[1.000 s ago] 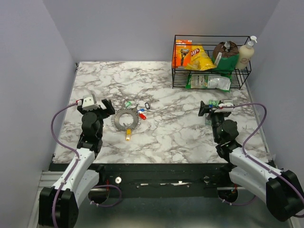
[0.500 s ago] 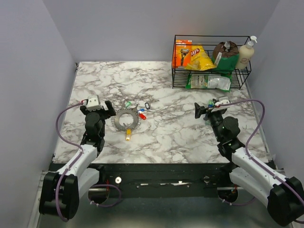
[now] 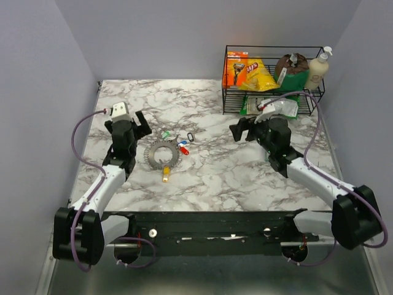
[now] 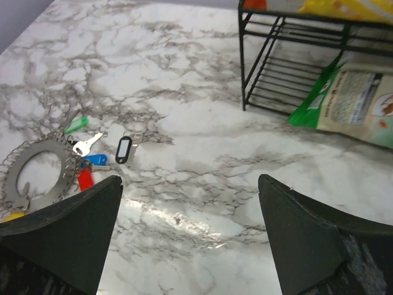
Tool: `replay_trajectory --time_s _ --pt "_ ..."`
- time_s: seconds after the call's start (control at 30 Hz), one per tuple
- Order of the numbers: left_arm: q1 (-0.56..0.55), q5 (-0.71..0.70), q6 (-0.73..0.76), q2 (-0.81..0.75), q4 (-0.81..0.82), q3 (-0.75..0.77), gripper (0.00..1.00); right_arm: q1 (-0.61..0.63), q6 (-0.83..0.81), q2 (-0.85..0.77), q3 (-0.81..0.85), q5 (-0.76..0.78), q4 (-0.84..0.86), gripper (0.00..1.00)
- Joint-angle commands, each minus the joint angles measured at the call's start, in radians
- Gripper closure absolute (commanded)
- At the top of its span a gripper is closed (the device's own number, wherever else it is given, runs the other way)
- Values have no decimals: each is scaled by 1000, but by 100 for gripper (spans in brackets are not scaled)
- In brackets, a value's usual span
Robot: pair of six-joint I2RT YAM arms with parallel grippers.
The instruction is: Put the keys on the keyring
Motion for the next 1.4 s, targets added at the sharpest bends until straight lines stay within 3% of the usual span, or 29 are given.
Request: replay_trajectory --time_s 0.0,0.2,0.53,0.67,0.8,1.03,1.37 --pt "4 31 -124 57 -285 115 1 67 106 130 73 -93 -119 0" --pt "4 170 -179 40 -355 121 1 228 99 298 224 -92 -188 0" --pt "4 249 -185 12 -388 107 1 312 176 573 393 -181 -202 10" --pt "4 240 -165 11 -394 112 1 311 181 634 441 -240 -179 19" --pt "4 245 -165 6 -384 107 1 312 175 680 488 -331 -191 35" --pt "6 251 -165 11 -363 106 1 317 188 757 530 -457 -193 51" --pt "7 288 -162 29 -335 110 1 323 198 835 587 -491 -228 51"
